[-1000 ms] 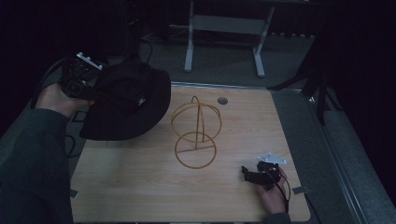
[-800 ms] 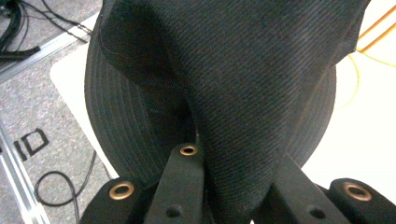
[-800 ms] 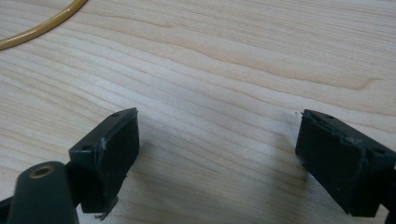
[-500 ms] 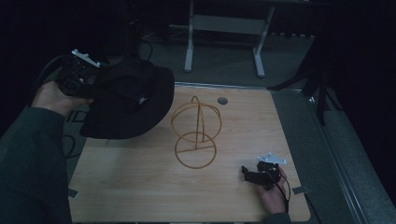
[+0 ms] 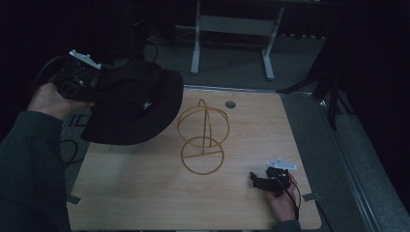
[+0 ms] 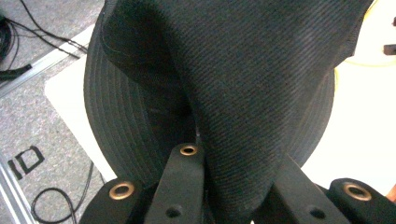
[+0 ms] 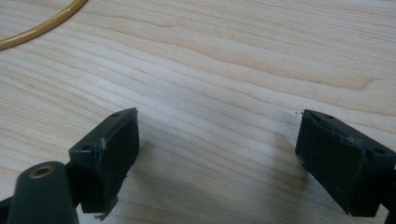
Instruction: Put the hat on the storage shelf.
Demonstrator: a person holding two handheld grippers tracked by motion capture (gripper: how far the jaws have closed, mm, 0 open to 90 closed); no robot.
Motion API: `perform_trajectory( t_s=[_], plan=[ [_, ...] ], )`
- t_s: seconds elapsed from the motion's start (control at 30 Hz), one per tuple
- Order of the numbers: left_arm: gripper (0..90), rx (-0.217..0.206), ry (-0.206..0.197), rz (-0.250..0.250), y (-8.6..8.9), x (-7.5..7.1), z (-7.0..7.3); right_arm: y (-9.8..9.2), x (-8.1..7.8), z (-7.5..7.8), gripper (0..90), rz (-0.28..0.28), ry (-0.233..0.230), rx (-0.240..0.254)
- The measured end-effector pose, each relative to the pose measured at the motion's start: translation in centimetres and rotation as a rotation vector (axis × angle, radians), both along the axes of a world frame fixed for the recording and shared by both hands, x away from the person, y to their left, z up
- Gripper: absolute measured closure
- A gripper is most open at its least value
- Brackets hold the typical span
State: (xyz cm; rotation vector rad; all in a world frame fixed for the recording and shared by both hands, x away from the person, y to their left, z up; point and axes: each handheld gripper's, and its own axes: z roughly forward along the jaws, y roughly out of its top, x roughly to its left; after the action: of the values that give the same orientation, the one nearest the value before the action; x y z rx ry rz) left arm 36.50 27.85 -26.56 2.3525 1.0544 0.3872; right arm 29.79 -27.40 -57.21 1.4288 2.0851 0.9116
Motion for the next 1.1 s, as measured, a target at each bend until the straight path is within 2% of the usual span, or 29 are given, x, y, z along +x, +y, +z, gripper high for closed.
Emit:
perform_trajectory(
  t_s=[0.43, 1.1],
  plan=[
    [87.6, -0.041, -0.003, -0.07, -0.3, -0.4, 0.7, 0.0, 0.0, 0.0, 13.3, 0.0, 0.0, -0.001],
    [87.7, -0.071, -0.01, -0.166, -1.4, -0.9, 1.6, 0.0, 0.0, 0.0, 13.3, 0.001, 0.002, -0.001]
  ],
)
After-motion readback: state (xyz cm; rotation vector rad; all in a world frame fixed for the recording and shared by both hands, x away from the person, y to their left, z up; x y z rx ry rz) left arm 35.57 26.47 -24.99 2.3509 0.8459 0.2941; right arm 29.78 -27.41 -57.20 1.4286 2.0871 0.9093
